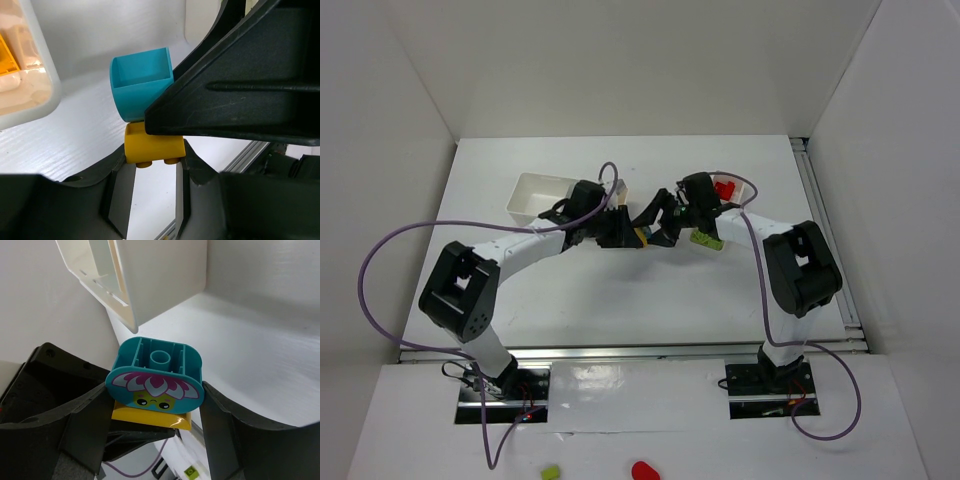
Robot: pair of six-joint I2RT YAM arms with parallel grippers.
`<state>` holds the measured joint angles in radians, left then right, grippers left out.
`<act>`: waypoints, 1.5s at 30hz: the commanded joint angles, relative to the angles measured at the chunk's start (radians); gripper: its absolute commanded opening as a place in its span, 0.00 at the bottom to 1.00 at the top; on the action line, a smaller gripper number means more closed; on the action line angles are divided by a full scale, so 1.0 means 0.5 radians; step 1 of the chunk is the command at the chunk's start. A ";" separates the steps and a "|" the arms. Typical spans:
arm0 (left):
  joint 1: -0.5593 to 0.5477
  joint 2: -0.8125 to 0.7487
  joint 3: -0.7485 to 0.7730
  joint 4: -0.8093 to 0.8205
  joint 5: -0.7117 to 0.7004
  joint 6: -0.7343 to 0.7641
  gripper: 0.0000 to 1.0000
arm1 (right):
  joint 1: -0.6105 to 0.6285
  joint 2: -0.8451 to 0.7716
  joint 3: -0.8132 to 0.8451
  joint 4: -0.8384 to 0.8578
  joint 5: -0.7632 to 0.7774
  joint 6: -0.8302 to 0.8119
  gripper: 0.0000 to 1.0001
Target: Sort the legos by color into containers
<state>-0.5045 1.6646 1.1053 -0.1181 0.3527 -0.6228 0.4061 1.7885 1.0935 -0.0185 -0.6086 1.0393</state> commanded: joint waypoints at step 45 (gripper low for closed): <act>0.644 0.015 0.688 -0.801 0.359 0.497 0.00 | 0.151 0.212 0.893 -0.770 0.585 -0.891 0.34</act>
<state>-0.1917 1.6466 1.4014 -0.4908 0.4847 -0.3923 0.4637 1.8771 1.4540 -0.3840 -0.3691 0.6216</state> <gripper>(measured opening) 0.417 0.709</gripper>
